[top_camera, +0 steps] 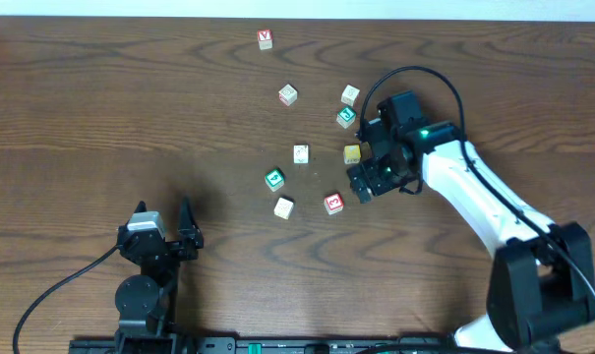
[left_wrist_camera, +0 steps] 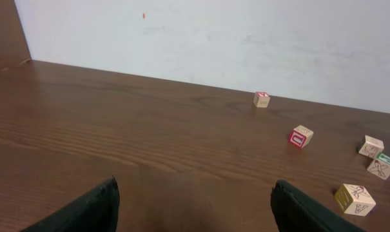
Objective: Lift 5 blocks
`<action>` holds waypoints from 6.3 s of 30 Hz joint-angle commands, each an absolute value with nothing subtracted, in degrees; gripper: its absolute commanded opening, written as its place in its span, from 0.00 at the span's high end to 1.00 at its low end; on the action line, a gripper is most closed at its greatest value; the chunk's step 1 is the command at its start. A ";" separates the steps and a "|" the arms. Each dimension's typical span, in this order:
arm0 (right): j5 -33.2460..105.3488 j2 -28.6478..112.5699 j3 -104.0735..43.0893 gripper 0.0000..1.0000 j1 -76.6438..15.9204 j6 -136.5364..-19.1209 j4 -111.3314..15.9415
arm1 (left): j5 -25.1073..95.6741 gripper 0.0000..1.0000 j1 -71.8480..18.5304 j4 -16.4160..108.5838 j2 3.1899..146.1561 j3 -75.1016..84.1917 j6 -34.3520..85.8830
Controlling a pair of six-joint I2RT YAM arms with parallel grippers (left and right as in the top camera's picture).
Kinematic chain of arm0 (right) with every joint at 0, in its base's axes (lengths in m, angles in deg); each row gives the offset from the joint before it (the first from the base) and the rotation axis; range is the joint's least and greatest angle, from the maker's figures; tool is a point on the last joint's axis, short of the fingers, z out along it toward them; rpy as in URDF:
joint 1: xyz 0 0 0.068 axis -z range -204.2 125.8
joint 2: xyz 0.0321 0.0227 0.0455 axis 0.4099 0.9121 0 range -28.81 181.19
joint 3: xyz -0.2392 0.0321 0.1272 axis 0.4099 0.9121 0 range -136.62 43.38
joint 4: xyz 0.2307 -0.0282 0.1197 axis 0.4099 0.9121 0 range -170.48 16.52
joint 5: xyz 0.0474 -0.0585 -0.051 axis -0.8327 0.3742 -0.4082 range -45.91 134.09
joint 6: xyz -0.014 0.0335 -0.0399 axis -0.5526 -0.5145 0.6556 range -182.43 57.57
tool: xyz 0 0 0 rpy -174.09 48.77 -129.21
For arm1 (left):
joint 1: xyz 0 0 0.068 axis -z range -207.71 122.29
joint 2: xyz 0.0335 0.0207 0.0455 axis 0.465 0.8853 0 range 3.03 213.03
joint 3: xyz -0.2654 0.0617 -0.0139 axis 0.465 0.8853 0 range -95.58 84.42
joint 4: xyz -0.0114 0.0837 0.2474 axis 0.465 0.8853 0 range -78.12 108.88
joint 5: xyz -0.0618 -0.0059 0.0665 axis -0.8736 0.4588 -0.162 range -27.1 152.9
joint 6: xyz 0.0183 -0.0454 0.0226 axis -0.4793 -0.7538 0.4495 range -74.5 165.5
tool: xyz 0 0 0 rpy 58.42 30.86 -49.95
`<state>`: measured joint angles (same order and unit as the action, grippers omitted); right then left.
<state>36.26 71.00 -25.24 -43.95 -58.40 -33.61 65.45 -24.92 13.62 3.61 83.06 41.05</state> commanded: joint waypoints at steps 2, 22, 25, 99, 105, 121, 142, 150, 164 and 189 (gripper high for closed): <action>36.57 74.23 -25.72 0.08 -44.56 -57.61 -34.22 | 66.80 0.24 -24.79 15.76 3.26 84.17 41.38; 38.71 76.55 -25.69 0.31 -44.54 -56.54 -37.52 | 66.80 0.24 -24.79 15.76 3.26 84.17 41.38; 38.71 76.57 -25.69 0.37 -44.56 -56.54 -37.65 | 66.80 0.24 -24.79 15.76 3.26 84.17 41.38; 38.71 81.36 -23.90 0.50 -44.56 -55.71 -41.13 | 66.80 0.24 -24.79 15.76 3.26 84.17 41.38; 38.69 81.36 -23.95 0.48 -44.56 -55.73 -41.24 | 66.80 0.24 -24.79 15.76 3.26 84.17 41.38; 38.36 81.34 -24.16 0.43 -44.56 -57.24 -41.28 | 66.80 0.24 -24.79 15.76 3.26 84.17 41.38; 37.61 81.34 -27.29 0.61 -44.56 -57.65 -38.68 | 66.80 0.24 -24.79 15.76 3.26 84.17 41.38; 37.59 81.34 -27.29 0.68 -44.56 -58.57 -37.02 | 66.80 0.24 -24.79 15.76 3.26 84.17 41.38; 36.52 81.34 -27.33 0.76 -48.32 -71.67 -32.12 | 66.80 0.24 -24.79 15.76 3.26 84.17 41.38; 34.77 81.34 -27.33 0.68 -51.73 -94.16 -31.16 | 66.80 0.24 -24.79 15.76 3.26 84.17 41.38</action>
